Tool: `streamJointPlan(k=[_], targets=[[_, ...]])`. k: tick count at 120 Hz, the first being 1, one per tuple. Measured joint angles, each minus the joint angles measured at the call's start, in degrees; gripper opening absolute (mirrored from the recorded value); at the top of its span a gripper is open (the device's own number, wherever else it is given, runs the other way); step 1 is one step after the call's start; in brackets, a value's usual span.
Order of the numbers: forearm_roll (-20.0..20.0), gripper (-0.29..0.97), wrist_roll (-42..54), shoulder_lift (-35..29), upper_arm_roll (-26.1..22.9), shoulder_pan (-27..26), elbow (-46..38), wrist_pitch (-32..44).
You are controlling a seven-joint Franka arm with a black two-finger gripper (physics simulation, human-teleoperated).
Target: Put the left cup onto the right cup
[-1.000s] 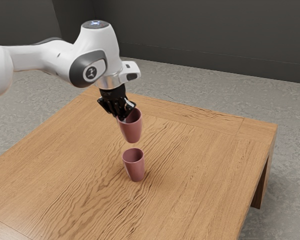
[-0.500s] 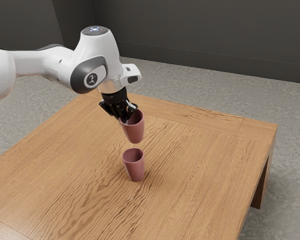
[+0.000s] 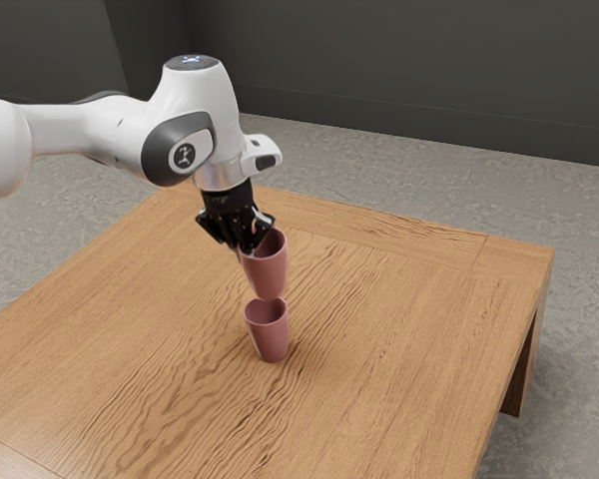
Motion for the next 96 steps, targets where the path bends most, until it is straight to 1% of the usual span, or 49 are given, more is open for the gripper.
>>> streamJointPlan(k=[42, 96], targets=[[-0.5, -0.1, -1.4, 0.2, 0.0, 0.1, 0.0, -1.5], [-0.5, -0.1, -2.4, 2.6, 0.1, 1.2, 0.5, -1.2]])
